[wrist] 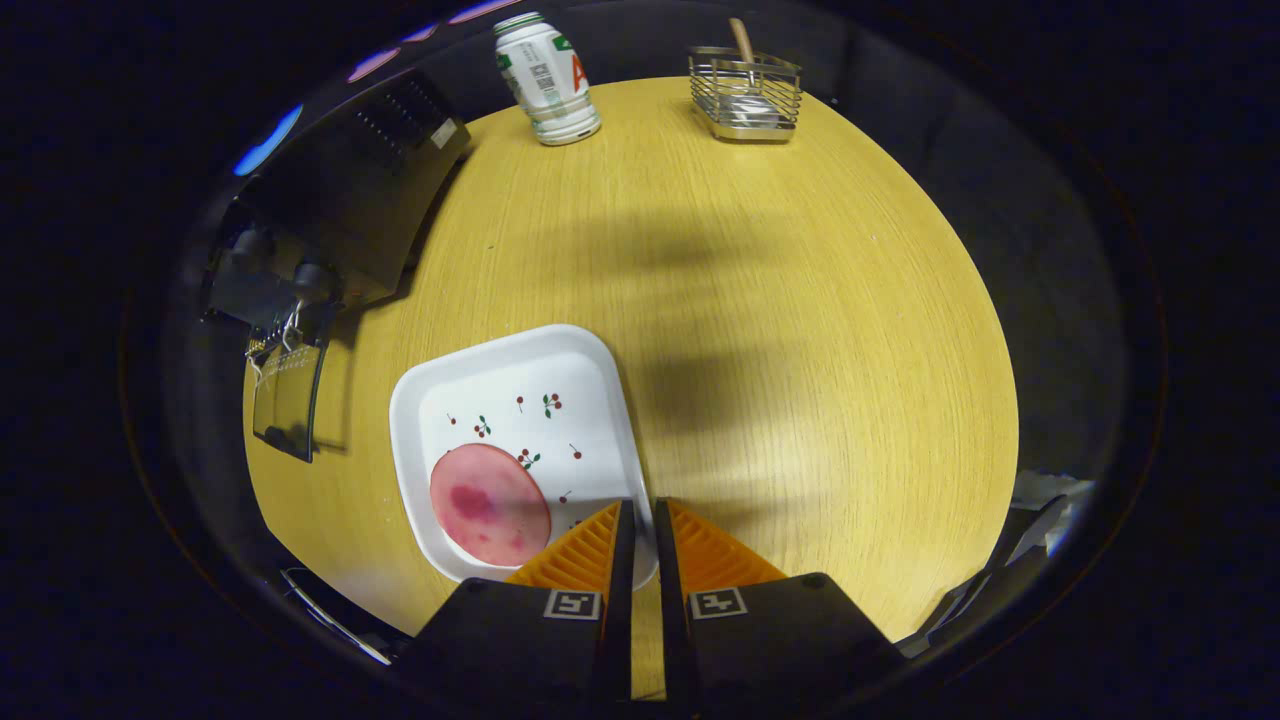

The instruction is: Open the toaster oven, put the food inside, and close the toaster oven door.

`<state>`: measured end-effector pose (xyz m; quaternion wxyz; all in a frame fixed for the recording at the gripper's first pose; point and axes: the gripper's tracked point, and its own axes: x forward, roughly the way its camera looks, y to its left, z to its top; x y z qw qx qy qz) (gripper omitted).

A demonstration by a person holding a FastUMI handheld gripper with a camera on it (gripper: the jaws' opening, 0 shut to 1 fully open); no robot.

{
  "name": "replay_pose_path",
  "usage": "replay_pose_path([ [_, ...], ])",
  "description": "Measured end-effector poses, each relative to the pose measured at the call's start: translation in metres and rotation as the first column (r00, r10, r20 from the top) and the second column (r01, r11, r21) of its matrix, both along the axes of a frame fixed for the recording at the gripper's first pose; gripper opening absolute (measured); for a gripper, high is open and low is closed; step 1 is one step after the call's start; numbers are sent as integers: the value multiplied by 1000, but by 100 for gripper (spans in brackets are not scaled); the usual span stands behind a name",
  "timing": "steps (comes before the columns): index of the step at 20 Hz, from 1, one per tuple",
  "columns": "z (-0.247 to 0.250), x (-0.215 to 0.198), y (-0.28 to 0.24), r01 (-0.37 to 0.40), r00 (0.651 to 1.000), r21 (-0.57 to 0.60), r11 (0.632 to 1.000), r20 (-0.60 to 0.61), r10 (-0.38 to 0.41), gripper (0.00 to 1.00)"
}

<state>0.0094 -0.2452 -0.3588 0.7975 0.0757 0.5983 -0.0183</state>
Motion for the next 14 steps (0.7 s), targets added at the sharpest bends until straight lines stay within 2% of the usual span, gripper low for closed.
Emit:
replay_pose_path([
  [1,5,-2,-1,-14,1000,13,1000,12,13,12],
  [5,5,-6,0,-50,997,43,998,56,48,5],
  [7,3,-10,5,-6,999,99,995,33,3,5],
  [9,4,-22,13,70,997,175,982,5,-72,6],
  [12,9,-33,21,115,991,222,968,36,-126,5],
  [14,14,-44,37,159,984,289,944,37,-176,5],
])
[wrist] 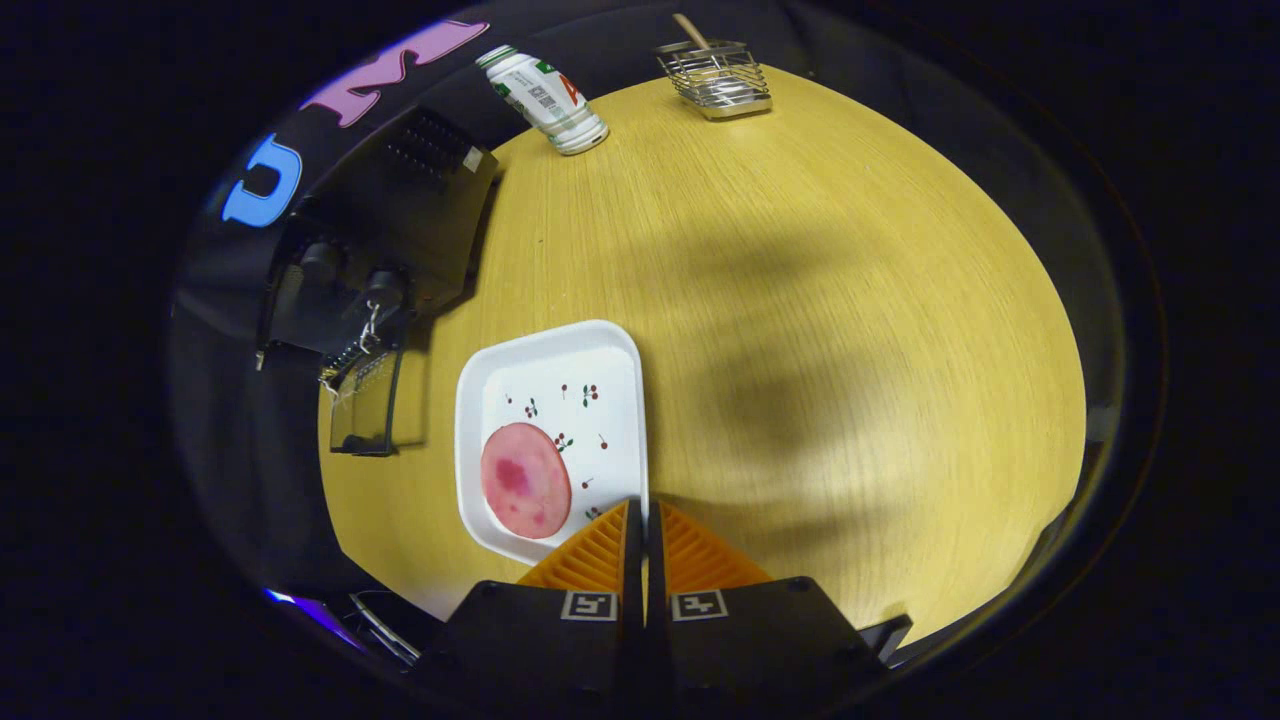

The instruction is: Open the toaster oven, put the food inside, and close the toaster oven door.

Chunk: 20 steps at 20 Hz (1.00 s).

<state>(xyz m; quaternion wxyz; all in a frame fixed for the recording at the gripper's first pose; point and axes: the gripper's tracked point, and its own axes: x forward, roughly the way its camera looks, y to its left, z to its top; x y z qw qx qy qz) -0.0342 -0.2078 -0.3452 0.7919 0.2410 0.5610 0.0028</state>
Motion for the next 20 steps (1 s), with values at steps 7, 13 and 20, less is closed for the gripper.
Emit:
replay_pose_path([
  [7,26,-34,33,246,967,183,952,28,-255,5],
  [13,55,-67,46,411,895,270,871,61,-441,5],
  [20,113,-76,95,450,836,389,804,133,-533,5],
])
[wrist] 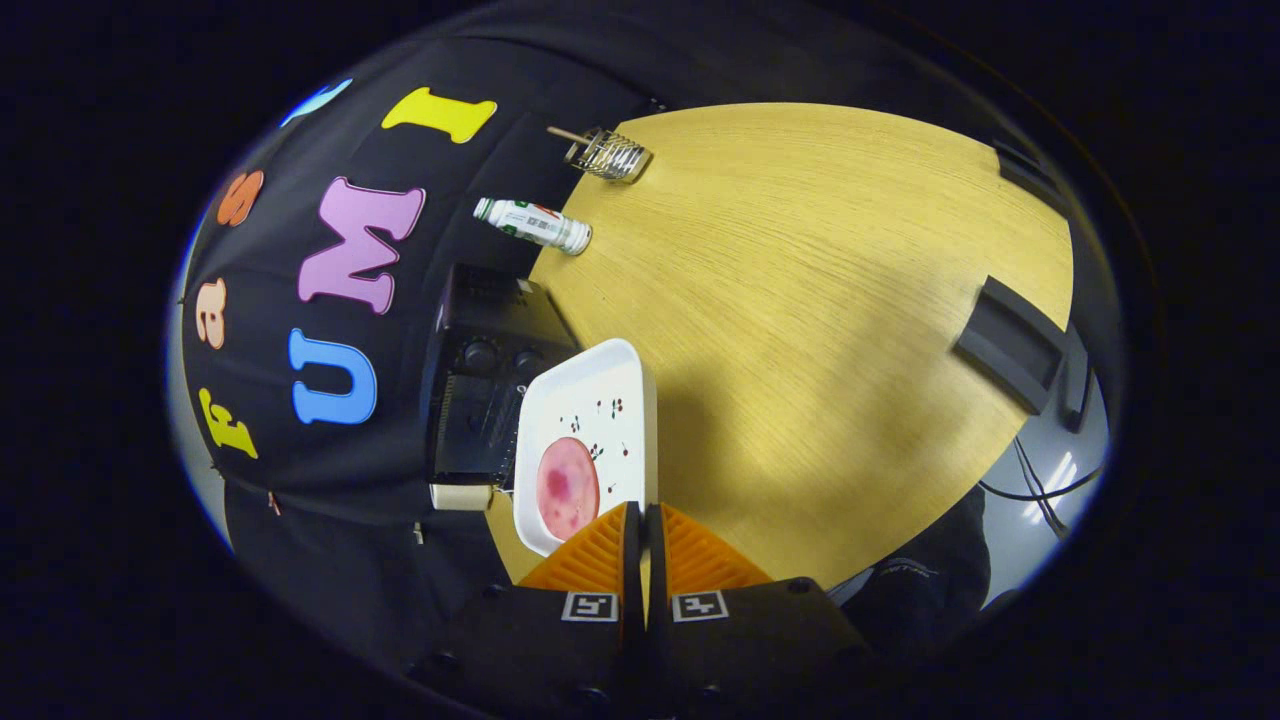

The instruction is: Open the toaster oven, put the food inside, and close the toaster oven door.

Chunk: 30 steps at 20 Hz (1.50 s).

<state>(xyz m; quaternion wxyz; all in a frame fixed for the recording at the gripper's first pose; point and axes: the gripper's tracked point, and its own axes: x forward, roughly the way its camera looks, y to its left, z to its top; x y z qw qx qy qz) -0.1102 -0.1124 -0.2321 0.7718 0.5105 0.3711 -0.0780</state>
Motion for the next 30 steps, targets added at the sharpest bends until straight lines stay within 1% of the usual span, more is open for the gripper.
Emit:
replay_pose_path([
  [4,20,34,47,-45,998,38,998,56,43,5],
  [9,22,80,105,-144,987,41,989,76,141,5],
  [14,3,129,142,-147,988,77,986,64,142,5],
  [17,-14,160,157,-117,992,93,989,60,112,5],
  [21,-29,199,174,-40,998,138,990,50,33,5],
  [24,-38,226,184,4,998,124,992,64,-12,5],
  [30,-50,274,190,143,985,127,981,73,-153,5],
])
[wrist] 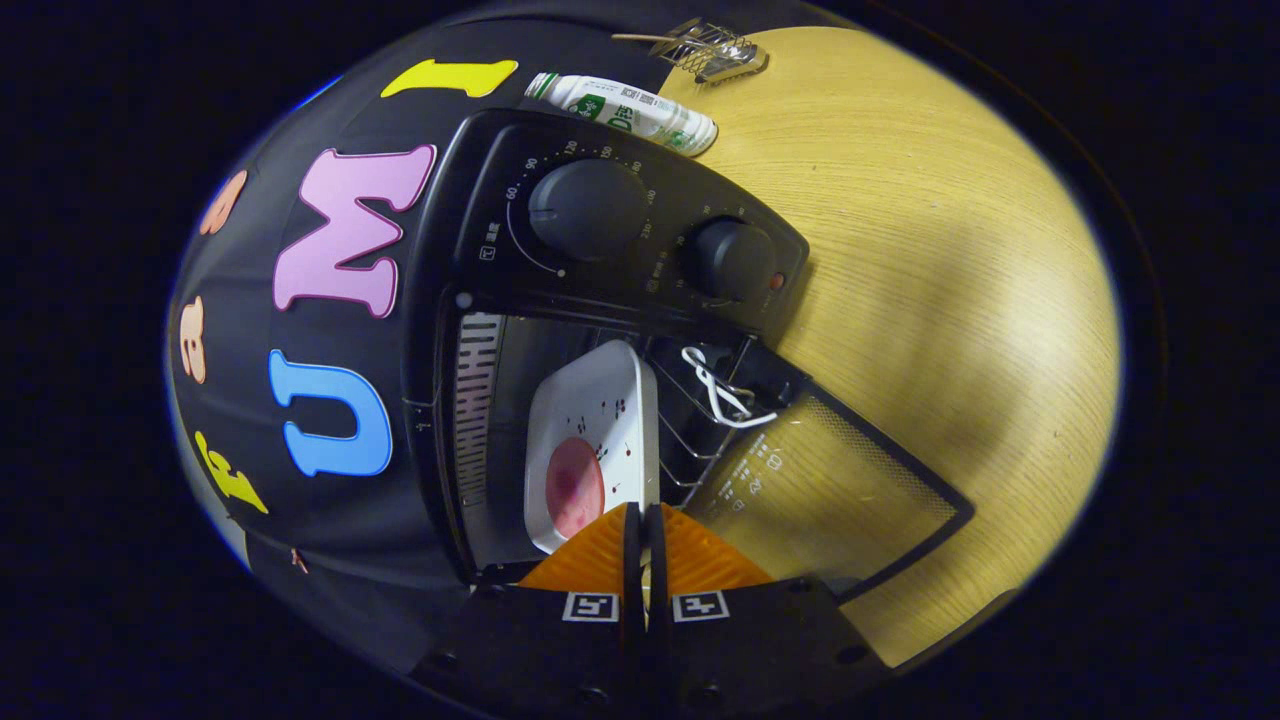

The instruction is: Open the toaster oven, put the food inside, and close the toaster oven door.

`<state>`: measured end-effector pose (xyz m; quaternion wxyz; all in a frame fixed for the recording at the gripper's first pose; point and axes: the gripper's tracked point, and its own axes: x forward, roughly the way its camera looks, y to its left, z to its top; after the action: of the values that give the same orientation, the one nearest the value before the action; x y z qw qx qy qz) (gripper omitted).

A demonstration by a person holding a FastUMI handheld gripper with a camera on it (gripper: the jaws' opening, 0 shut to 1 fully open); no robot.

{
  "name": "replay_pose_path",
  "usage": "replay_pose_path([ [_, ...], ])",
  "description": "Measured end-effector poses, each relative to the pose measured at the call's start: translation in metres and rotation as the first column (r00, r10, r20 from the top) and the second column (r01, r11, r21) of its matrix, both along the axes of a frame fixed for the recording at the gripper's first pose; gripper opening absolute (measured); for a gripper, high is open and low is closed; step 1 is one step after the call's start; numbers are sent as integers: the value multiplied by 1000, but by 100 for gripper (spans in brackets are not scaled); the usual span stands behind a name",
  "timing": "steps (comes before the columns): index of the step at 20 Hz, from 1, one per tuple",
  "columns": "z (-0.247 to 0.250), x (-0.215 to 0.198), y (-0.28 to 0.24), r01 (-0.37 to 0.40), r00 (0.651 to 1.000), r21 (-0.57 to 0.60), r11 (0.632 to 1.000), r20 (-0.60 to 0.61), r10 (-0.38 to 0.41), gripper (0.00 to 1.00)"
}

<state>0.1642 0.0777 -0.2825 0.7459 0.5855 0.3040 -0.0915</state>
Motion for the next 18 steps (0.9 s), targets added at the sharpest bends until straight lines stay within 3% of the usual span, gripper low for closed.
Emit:
replay_pose_path([
  [7,-3,35,7,73,997,-46,996,23,-72,5],
  [9,0,34,11,67,997,-63,996,39,-65,6],
  [13,13,21,24,10,997,-74,997,73,-5,20],
  [16,25,5,33,-48,994,-90,995,93,56,47],
  [18,31,-11,39,-93,990,-122,988,95,104,97],
])
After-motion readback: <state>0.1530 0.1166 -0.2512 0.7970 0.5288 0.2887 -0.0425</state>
